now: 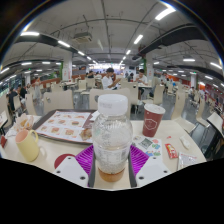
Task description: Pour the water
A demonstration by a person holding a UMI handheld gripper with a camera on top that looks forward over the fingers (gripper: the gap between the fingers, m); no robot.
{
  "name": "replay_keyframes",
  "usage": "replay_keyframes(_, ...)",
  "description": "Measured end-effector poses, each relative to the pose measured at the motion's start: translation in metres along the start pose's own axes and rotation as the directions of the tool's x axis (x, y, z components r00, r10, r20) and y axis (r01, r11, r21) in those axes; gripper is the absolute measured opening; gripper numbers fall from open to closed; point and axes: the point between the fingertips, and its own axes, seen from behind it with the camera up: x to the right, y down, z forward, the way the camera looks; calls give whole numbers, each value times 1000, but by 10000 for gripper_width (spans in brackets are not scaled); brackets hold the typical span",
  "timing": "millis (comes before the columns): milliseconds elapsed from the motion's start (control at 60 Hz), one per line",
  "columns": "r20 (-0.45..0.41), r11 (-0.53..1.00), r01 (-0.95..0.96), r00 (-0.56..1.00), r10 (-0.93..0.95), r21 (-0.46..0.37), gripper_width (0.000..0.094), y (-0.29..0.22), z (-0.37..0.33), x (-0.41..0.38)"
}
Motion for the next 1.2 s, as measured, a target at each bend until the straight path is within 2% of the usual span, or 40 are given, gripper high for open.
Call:
replay_keyframes(150, -18, 1000, 20, 1000, -20, -6, 443, -1, 0, -2)
replay_keyframes(267, -86, 999, 41, 995, -43, -19, 444, -4, 0, 3)
replay_keyframes(483, -242, 950, 312, 921, -304, -5, 443, -68, -26, -13)
replay_keyframes(617, -364, 789, 611, 723, -588, -61, 443, -117, -46, -50)
replay_keyframes(750, -423, 486, 857, 381, -822, -171, 444, -147, -62, -100)
replay_keyframes(883, -391, 139, 948, 17, -920, -285, 441, -150, -66, -149)
replay_keyframes(1033, -321, -221, 891, -360, -876, -396, 441, -141, -58, -179)
replay_keyframes(1117, -244, -340, 839, -468, -850, -424, 440, -125, -51, -186)
replay_keyframes(1200, -193, -391, 800, -517, -834, -455, 443, -119, -48, -191)
